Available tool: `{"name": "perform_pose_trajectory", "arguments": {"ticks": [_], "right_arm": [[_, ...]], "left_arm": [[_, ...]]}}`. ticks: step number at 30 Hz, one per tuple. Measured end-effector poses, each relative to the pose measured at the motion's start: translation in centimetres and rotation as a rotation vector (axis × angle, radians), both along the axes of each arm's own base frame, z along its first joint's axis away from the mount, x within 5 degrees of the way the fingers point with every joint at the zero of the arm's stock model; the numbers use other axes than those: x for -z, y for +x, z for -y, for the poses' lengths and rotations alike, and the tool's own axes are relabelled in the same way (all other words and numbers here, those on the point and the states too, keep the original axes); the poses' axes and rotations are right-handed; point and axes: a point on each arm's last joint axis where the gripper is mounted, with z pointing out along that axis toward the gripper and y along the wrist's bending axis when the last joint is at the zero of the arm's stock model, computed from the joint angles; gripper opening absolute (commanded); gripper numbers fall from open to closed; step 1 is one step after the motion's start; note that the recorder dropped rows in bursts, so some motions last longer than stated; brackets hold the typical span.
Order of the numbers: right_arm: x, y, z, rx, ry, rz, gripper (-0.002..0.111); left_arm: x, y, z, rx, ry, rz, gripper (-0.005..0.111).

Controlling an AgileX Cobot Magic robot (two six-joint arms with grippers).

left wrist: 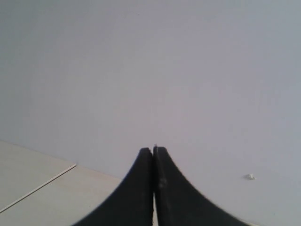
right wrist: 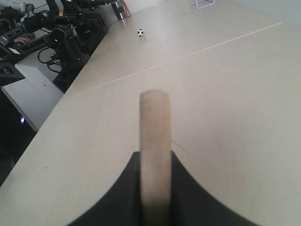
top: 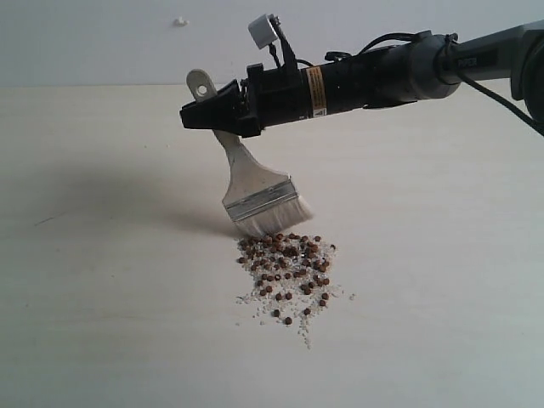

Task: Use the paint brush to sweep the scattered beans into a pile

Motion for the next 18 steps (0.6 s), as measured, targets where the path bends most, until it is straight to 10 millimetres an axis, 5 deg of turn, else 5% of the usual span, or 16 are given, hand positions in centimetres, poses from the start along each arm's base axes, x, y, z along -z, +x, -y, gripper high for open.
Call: {"name": "perform_pose_trajectory", "arguments": {"ticks": [6,18], "right_arm": [[-1.0,-0.1,0.0,-0.010,0.008,0.079,0.000],[-7.2,-0.8,2.0,0.060,0.097,0.201,0.000]], "left_arm": [[0.0,0.0,0.0,0.000,0.000,0.000,0.000],[0.0,0.0,0.0,0.000,0.000,0.000,0.000]]}}
